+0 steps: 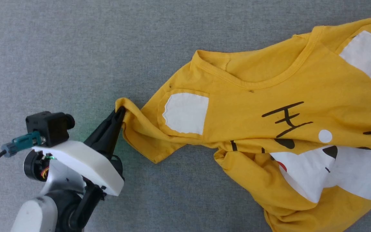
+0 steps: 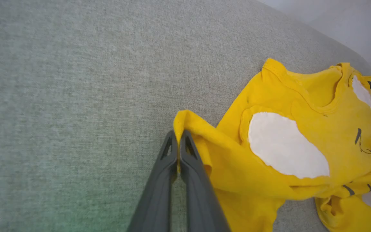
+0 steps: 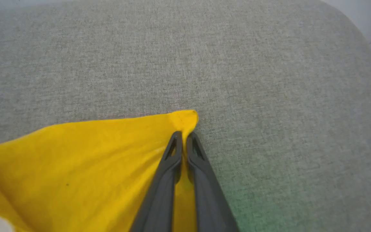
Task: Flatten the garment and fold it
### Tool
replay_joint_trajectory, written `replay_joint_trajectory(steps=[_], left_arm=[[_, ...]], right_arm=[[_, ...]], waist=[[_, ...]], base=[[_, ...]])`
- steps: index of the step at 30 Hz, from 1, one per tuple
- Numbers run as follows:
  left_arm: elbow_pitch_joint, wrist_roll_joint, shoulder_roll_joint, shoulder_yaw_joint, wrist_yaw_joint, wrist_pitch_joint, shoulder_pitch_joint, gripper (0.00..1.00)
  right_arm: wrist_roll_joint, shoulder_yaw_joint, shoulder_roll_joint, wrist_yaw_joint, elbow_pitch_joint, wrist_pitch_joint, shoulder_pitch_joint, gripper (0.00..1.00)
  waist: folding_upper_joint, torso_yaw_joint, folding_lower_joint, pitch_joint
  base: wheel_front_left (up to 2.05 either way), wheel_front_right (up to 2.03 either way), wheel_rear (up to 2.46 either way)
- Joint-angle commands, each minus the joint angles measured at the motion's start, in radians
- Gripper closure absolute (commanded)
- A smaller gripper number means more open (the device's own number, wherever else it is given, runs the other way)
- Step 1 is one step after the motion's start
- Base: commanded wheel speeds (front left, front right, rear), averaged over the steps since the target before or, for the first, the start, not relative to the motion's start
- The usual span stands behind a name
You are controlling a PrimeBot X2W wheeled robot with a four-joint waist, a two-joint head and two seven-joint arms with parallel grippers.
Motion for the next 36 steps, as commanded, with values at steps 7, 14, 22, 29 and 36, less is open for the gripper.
replay_joint_trajectory(steps=[7, 14, 22, 29, 36], left_arm=[[0.024, 0.005, -0.007, 0.016, -0.002, -0.034, -0.046, 1.00], [0.115, 0.047, -0.002, 0.038, -0.036, -0.152, -0.146, 1.00], [0.265, 0.125, 0.042, 0.042, -0.053, -0.198, -0.349, 1.00], [0.372, 0.164, 0.094, 0.021, -0.082, -0.164, -0.498, 1.00], [0.382, 0.157, 0.134, 0.013, -0.109, -0.097, -0.589, 1.00]], right_arm=[[0.019, 0.031, 0.023, -0.002, 0.001, -0.036, 0.013, 1.00], [0.103, 0.090, 0.035, -0.002, -0.056, -0.079, 0.040, 1.00], [0.144, 0.142, 0.038, -0.002, -0.136, -0.132, 0.011, 1.00], [0.146, 0.186, 0.043, -0.002, -0.152, -0.160, -0.047, 1.00], [0.175, 0.249, 0.040, -0.002, -0.193, -0.109, -0.079, 1.00]], waist=[[-0.0001, -0.027, 0.0000, -0.056], [-0.0001, -0.065, 0.0000, -0.177], [-0.0001, -0.113, 0.0000, -0.328], [-0.0001, -0.148, 0.0000, -0.453], [-0.0001, -0.175, 0.0000, -0.564]], base=[[0.00, 0.00, 0.00], [0.00, 0.00, 0.00], [0.00, 0.00, 0.00], [0.00, 0.00, 0.00], [0.00, 0.00, 0.00]])
